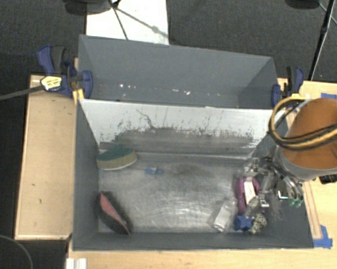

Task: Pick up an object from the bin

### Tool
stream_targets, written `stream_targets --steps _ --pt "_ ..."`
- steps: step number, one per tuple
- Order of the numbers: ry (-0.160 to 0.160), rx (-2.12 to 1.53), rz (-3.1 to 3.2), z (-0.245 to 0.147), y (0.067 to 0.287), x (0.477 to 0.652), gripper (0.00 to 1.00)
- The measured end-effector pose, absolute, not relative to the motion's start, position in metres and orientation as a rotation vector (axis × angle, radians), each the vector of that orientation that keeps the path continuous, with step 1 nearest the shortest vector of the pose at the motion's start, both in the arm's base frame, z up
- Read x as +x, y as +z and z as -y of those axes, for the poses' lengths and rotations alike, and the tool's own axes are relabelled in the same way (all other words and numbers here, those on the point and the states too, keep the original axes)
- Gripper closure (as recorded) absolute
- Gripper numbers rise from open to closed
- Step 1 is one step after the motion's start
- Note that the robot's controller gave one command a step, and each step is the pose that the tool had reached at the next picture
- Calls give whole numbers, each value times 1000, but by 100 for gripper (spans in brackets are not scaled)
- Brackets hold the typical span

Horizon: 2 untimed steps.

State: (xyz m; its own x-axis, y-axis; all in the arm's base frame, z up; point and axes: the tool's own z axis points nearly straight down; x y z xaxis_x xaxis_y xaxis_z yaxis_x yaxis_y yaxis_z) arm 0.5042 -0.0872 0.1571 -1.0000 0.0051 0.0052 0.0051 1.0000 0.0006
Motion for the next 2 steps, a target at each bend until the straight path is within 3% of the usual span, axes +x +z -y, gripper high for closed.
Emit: stream_targets --steps 1,2 --pt "-11 -229 3132 103 93 488 0" --pt "-4 -216 3143 103 99 481 0"
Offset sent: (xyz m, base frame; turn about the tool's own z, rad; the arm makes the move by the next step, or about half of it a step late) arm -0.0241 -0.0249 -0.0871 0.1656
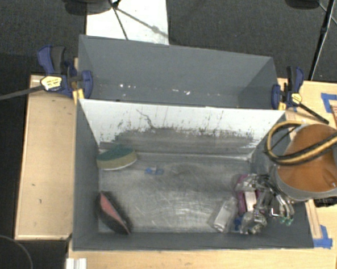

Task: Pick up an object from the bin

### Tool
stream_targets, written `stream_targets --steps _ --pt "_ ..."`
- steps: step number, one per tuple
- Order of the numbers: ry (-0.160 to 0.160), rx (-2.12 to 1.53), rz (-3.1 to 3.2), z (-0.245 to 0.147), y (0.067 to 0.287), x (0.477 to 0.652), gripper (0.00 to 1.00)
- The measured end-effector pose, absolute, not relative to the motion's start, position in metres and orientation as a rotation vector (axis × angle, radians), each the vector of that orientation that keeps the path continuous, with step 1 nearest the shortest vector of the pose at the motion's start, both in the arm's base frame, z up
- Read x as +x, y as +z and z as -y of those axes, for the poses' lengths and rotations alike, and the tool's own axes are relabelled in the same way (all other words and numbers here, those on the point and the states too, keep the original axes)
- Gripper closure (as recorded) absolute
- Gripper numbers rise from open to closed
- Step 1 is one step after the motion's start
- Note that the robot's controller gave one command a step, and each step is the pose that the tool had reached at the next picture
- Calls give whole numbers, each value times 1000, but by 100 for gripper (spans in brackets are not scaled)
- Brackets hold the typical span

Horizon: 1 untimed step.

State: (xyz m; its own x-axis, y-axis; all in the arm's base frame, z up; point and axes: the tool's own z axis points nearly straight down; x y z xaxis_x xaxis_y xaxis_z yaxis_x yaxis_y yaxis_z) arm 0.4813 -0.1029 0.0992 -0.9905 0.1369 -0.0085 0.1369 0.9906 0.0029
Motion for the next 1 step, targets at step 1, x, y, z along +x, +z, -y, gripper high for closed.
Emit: stream_targets --steps 1 --pt "14 503 -3094 89 73 492 0"
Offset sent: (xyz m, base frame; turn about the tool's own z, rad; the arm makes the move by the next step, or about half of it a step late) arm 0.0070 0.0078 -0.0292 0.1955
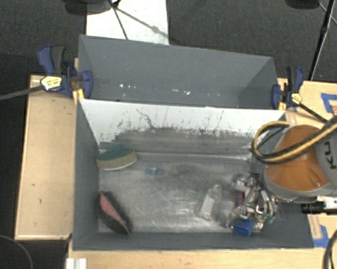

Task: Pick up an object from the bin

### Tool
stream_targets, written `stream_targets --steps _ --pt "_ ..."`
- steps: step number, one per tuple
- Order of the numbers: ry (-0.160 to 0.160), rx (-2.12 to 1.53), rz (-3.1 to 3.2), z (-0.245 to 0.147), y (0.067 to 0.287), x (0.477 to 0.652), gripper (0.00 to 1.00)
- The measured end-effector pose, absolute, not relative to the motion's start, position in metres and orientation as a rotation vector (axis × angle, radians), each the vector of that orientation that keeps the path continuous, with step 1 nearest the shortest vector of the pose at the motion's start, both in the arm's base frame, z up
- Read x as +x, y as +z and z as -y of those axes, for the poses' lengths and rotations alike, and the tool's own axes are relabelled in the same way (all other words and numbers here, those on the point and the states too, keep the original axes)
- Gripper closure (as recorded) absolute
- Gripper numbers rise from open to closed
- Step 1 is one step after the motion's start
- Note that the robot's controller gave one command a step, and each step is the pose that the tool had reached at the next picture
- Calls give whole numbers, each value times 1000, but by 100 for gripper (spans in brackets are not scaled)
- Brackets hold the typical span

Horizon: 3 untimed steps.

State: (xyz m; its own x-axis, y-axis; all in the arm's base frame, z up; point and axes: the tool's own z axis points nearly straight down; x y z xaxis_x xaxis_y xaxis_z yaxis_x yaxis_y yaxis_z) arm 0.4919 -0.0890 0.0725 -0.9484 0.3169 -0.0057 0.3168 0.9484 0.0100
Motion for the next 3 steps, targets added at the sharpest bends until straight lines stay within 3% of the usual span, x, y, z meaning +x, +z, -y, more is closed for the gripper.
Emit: stream_targets --steps 1,2,3 --pt "4 584 -3074 27 73 516 0" --pt "1 585 -3064 31 75 518 100" --pt "2 670 -3058 36 228 533 100"
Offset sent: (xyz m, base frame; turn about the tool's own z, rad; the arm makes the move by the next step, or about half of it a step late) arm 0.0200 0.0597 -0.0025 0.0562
